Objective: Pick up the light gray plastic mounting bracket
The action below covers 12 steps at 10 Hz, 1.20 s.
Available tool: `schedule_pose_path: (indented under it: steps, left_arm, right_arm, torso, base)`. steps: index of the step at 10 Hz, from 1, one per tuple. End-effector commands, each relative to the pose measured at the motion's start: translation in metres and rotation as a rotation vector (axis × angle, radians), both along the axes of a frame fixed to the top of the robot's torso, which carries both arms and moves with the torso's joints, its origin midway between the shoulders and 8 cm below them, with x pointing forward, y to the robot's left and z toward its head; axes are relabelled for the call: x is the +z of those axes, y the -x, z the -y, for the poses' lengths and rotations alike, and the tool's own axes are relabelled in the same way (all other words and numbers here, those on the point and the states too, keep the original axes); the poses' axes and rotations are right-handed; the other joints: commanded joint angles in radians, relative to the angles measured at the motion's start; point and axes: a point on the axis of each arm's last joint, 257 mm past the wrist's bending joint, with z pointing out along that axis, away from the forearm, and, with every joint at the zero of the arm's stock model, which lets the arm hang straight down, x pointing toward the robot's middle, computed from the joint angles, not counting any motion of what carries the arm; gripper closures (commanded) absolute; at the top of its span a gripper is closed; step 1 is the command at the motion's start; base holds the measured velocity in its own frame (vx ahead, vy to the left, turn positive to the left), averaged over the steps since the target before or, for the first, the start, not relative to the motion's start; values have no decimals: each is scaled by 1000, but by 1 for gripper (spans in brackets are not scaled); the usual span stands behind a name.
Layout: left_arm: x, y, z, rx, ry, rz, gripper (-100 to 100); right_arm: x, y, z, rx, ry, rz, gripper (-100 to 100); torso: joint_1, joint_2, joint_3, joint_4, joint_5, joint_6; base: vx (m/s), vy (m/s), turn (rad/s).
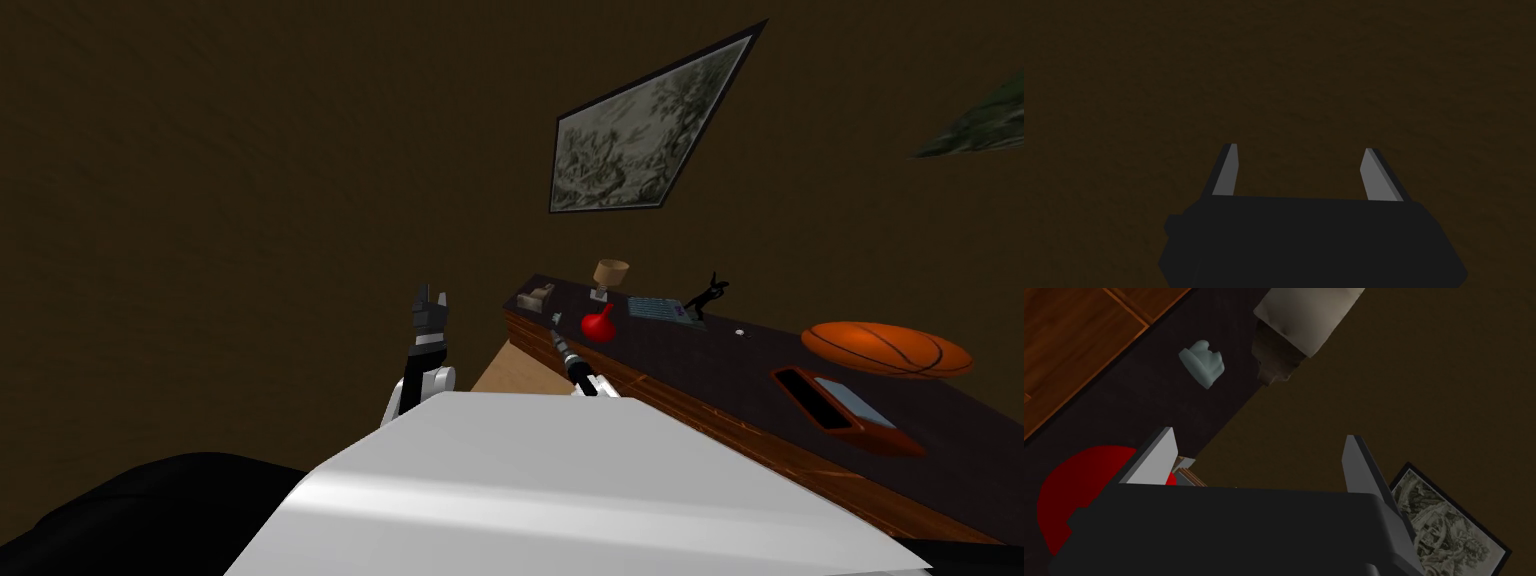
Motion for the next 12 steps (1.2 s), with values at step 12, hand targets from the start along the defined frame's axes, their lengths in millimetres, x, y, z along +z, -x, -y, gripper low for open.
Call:
schedule_pose_path:
  steps: [12]
  left_arm:
    - [0, 0, 0, 0, 0, 0, 0]
  right_arm:
    - [-136, 45, 31, -64, 299, -368, -100]
  torso:
    - [-1, -4, -2, -1, 0, 0]
  base:
    - [4, -1, 90]
